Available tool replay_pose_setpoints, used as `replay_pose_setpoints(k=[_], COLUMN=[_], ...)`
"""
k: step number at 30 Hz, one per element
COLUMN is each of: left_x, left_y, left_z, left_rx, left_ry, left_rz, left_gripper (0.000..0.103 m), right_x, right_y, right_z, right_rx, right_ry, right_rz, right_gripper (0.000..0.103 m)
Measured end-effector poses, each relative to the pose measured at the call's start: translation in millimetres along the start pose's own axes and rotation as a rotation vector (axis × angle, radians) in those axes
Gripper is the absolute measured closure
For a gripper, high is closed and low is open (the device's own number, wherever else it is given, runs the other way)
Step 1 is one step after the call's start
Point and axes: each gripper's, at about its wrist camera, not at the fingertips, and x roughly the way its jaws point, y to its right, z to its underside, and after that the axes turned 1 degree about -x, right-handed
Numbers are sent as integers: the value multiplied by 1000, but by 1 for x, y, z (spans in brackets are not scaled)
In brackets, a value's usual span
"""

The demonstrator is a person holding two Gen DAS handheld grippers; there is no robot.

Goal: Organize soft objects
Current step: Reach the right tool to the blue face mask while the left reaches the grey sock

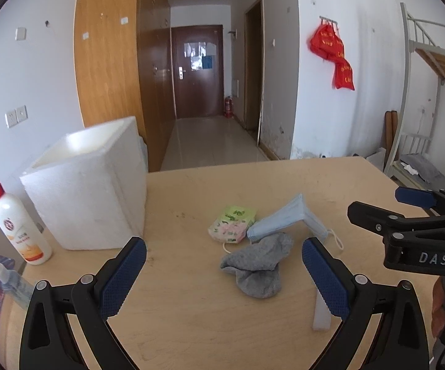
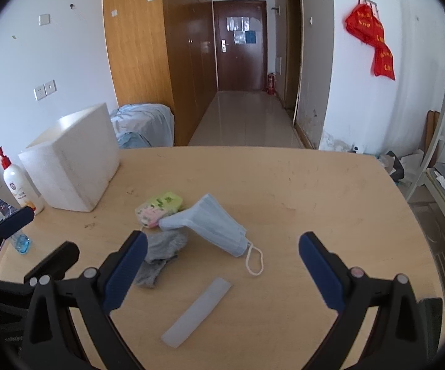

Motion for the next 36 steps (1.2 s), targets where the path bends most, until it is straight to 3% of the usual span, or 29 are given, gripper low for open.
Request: replay_pose_setpoints(k=[21, 30, 36], left_x=[84, 113, 124], left_y=[13, 10, 11], left_z=[20, 23, 28], left_rx=[34, 48, 45], left_ry=[-154, -216, -249], left_rz=[48, 59, 74], left_gripper=[2, 5, 14], right_x=[82, 92, 98], right_y=[15, 14, 18], right_z=[-13, -7, -3], right_rx=[-1, -2, 5], right_ry=[-136, -150, -172], right_rz=[-20, -47, -58], right_gripper=[3, 3, 16])
